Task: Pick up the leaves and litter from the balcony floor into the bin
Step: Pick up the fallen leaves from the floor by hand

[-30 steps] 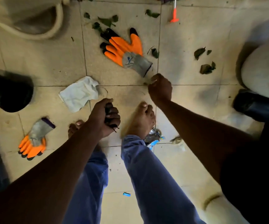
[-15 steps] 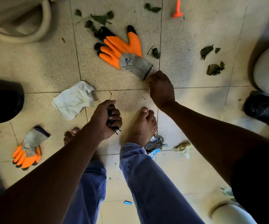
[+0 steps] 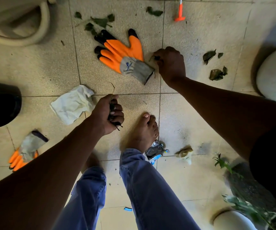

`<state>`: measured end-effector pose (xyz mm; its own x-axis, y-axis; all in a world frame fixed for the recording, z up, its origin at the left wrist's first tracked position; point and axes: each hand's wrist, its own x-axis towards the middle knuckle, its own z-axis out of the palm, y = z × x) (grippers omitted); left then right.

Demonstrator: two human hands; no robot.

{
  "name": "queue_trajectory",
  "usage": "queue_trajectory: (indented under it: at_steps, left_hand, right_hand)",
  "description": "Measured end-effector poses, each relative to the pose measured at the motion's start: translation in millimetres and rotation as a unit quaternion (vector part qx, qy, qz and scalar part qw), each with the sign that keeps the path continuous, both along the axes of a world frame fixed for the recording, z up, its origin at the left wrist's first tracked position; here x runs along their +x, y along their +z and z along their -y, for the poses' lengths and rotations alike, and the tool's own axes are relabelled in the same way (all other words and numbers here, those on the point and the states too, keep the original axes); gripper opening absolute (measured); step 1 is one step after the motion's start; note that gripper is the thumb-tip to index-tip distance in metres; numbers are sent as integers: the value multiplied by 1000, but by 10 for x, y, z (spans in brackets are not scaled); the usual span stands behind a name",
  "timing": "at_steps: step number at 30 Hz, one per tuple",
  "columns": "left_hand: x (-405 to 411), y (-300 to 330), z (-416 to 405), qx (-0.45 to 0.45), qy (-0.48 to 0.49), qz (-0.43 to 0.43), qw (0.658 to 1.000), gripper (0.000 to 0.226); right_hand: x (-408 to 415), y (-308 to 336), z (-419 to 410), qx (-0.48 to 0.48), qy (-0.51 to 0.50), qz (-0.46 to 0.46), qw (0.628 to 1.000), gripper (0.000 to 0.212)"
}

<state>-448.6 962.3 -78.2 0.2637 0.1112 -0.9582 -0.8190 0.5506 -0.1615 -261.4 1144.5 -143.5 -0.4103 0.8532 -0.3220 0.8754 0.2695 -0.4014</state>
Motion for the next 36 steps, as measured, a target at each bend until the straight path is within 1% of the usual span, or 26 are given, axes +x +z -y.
queue_trajectory:
  at_steps: [5,8,10,14,16,19,23,25,27,30,32,36]
  left_hand:
    - [18,-11,39,-5,-5,3,1000,44]
    - [10,-18,61,-4,-8,6,1000,44]
    - [11,-12,59,-4,-10,5,1000,44]
    - [32,17,53,-3,-16,8,1000,44]
    - [53,39,62,-6,-20,11,1000,44]
    - [97,61,61,-12,-32,14,999,45]
    - [150,53,8,-9,-41,14,999,45]
    - [180,42,-29,-5,-46,17,999,45]
    - [219,24,-64,0,-50,22,999,45]
    - [264,-9,-127,2,-50,32,998,45]
    - [266,-27,-166,5,-46,33,998,45]
    - [234,-31,-173,5,-48,26,999,44]
  right_hand:
    - [9,-38,-134,10,41,36,998,19]
    - [12,-48,-165,12,86,63,994,18]
    - [25,-23,-135,17,83,72,994,19]
    - [154,77,0,40,20,52,998,15]
    - [311,134,75,42,-24,33,998,11]
    - [616,205,105,46,-84,34,995,9]
    - [902,260,-13,8,-135,39,990,13]
    - [868,287,-15,-3,-109,31,994,13]
    - [721,270,19,-5,-75,4,997,12]
    - [415,176,82,0,-30,-18,999,25]
    - [248,99,106,13,0,-18,1000,30]
    - [139,-43,145,39,64,7,997,25]
